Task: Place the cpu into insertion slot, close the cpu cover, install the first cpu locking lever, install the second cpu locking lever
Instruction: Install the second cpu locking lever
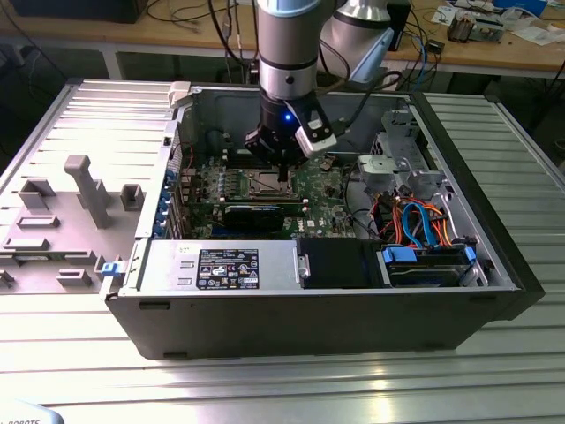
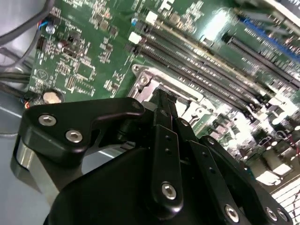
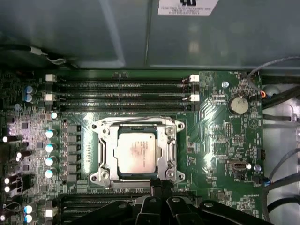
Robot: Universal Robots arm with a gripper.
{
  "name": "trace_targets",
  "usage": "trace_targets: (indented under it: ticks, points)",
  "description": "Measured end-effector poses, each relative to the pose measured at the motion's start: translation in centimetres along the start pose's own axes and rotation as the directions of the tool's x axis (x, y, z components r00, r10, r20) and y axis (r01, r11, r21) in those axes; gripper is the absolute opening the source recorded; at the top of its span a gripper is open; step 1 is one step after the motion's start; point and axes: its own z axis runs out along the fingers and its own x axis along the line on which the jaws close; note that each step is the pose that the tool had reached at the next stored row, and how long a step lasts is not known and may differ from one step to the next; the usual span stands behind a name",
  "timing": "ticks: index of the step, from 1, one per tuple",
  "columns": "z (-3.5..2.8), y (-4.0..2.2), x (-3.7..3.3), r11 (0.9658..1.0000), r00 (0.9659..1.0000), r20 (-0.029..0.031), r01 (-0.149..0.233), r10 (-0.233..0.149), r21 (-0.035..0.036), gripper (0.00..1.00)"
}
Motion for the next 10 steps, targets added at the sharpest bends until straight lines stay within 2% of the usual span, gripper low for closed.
trace_targets:
  ticks: [3, 6, 7, 8, 10]
  points:
    - [0.00, -0.61, 0.00, 1.0000, 1.0000, 0.0000, 0.000, 0.000, 0.0002, 0.11]
    - [0.00, -0.71, 0.00, 1.0000, 1.0000, -0.0001, 0.000, 0.000, -0.0009, 0.11]
    - [0.01, -0.71, -0.01, 0.9999, 1.0000, 0.0000, 0.000, 0.000, -0.0111, 0.11]
    - [0.00, -0.71, 0.00, 0.9994, 1.0000, -0.0007, -0.002, 0.002, -0.0349, 0.11]
    - [-0.01, -0.71, 0.01, 0.9993, 1.0000, -0.0005, -0.003, 0.003, -0.0382, 0.11]
